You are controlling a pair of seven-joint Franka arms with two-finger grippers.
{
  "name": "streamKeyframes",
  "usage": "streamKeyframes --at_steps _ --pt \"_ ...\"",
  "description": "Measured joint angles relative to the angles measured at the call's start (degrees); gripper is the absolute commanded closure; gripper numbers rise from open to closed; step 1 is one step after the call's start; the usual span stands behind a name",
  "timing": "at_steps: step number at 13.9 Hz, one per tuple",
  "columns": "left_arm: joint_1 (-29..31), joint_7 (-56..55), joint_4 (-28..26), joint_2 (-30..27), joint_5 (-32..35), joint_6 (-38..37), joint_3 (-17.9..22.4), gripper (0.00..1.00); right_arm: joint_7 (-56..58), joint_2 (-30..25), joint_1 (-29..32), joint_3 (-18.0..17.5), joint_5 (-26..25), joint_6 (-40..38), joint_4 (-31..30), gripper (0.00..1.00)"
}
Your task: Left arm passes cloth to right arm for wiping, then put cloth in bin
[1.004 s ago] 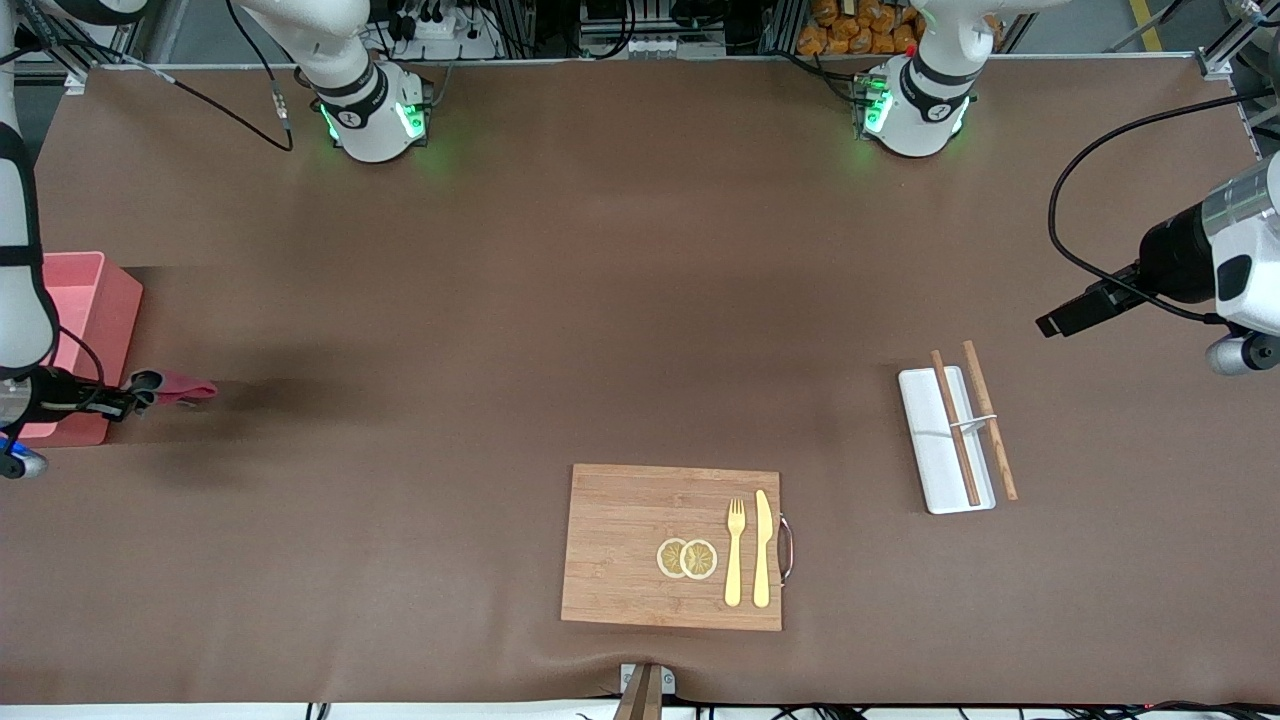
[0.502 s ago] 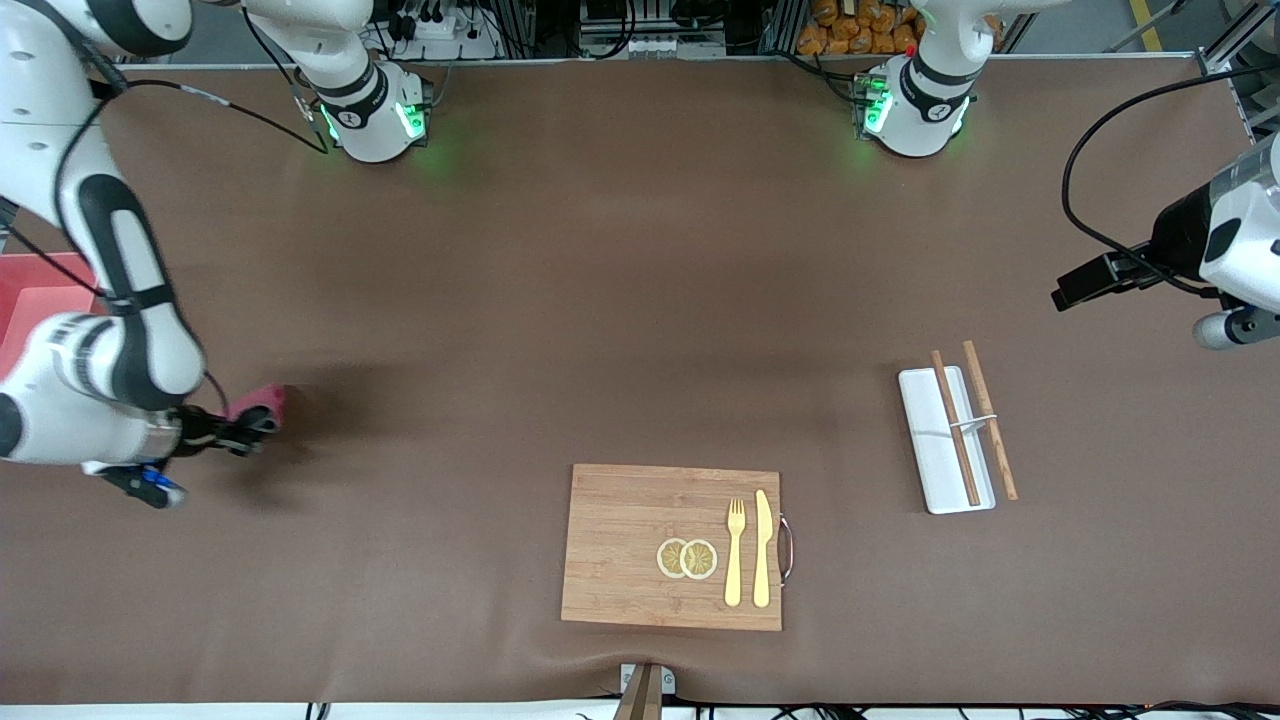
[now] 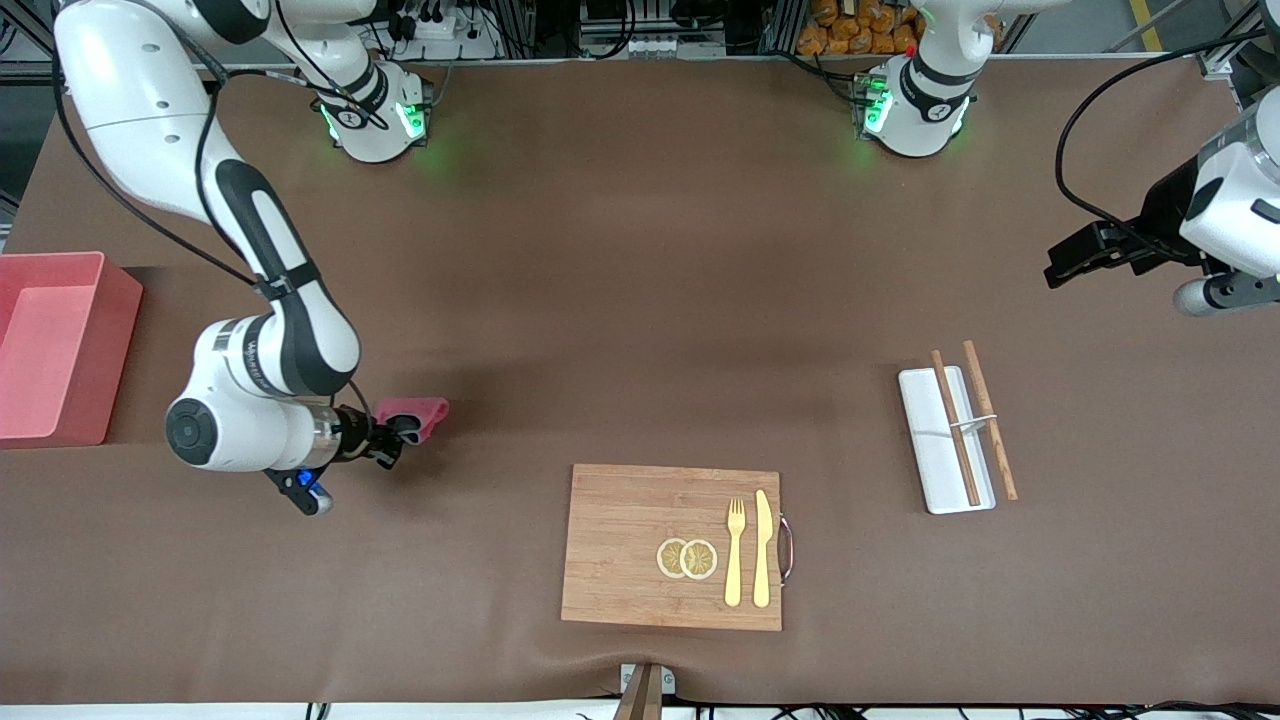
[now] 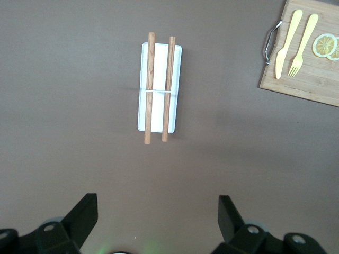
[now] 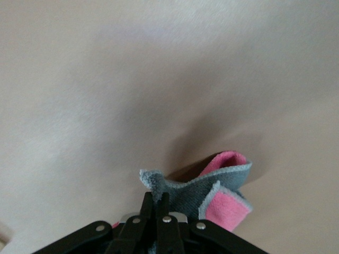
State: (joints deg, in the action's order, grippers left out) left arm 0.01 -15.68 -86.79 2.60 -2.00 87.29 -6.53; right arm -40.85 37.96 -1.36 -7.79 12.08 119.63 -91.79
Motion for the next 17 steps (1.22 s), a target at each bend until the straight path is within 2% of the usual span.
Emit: streamKeyframes --at_steps 4,8,13,17 --pt "0.3 0.1 -1.0 -0.9 0.0 0.9 0.2 0.0 3.4 -2.6 2.5 1.0 0.2 -6.8 3.0 1.0" --pt "0.3 0.2 -1.0 -0.6 0.0 1.4 0.3 0.0 15.3 -5.2 10.6 1.6 -0.3 -19.4 10.0 1.0" --pt "0.2 0.2 -0.7 -0.5 0.0 1.5 0.2 0.0 30.6 -6.6 20.4 2.0 -6.3 -32.3 18.1 1.0" --pt "0.1 0.3 -0.7 -0.4 0.0 1.5 0.2 0.0 47.1 -6.8 29.8 2.2 -11.6 -35.7 23.4 1.0"
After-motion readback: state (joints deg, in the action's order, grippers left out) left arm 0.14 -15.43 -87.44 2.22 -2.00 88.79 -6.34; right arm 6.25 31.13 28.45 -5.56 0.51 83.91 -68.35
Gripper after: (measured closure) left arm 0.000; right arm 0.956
